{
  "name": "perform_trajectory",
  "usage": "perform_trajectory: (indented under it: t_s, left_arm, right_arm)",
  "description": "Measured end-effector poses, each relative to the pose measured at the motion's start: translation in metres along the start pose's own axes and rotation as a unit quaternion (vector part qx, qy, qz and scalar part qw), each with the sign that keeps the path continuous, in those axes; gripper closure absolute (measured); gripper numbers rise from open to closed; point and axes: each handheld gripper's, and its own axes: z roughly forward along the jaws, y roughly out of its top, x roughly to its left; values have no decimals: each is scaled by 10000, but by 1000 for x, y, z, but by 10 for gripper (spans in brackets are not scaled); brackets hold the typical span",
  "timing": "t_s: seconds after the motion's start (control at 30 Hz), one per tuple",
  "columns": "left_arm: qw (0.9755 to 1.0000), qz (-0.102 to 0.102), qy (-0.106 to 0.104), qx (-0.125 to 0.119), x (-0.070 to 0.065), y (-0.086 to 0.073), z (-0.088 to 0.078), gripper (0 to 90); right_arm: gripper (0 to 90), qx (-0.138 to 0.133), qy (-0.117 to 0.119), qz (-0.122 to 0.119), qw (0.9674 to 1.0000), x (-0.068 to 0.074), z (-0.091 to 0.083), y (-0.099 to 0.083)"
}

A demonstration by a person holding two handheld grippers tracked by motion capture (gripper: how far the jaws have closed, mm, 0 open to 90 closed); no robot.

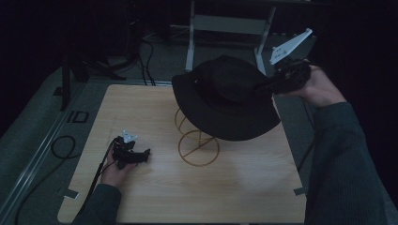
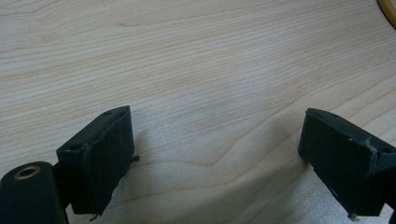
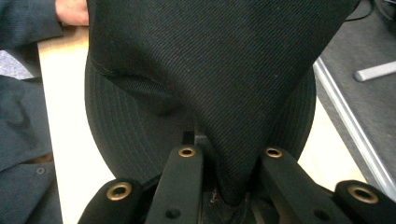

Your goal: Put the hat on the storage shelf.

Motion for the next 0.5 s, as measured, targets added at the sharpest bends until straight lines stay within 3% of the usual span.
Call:
perform_trajectory:
  t_s: [0.23,0.5]
  left_arm:
    - [10000,1,-1,2,0,0,0,108]
    - [10000,1,8,2,0,0,0,107]
  right_arm:
    - [851,155,243,-73,9996,2,32,10]
    - [843,308,417,22,9987,0,62,7]
